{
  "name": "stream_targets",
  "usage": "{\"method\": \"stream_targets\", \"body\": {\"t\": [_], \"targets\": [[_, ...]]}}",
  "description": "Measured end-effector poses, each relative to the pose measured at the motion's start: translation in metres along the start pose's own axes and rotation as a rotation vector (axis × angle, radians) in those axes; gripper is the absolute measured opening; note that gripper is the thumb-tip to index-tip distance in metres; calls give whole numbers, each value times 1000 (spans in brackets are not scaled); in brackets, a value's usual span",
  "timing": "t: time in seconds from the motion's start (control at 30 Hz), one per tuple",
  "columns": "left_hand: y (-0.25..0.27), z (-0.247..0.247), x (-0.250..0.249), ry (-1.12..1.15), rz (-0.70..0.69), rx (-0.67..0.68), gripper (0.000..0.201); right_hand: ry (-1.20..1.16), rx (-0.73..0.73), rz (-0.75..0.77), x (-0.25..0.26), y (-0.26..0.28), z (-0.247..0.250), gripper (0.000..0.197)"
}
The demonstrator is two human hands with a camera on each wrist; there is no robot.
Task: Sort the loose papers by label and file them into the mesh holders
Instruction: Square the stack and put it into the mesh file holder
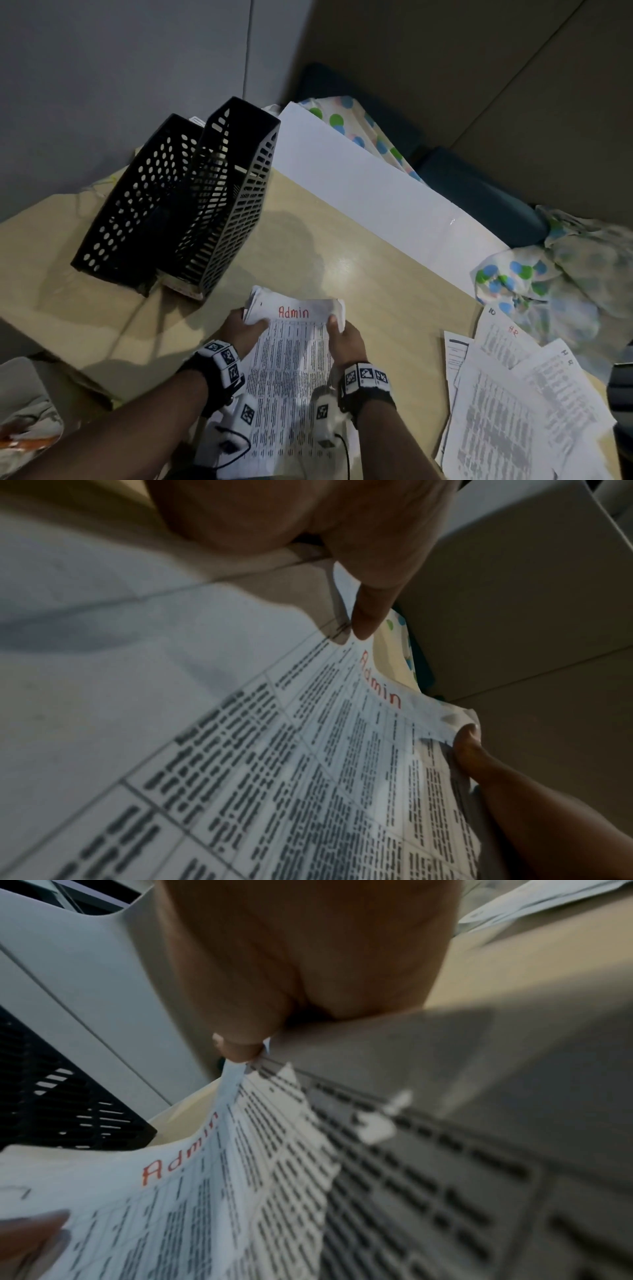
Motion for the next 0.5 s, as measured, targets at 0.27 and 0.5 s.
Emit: {"method": "stream_targets", "body": {"t": [0.27,0.5], "targets": [[3,8,15,-1,10,22,25,3,58,-86,-26,5,-4,68],[42,15,-85,234,-331,-68,13,-220,-288,261,49,36,40,51]]}}
Point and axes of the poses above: each hand's wrist, its own y-axis away from the middle knuckle, its own z-axis out of the back of the hand, x = y × z, the point moved 7 cm from there along -y, towards the middle knuckle, and after that the axes turned 6 degrees about -z, right-handed, at the moved point
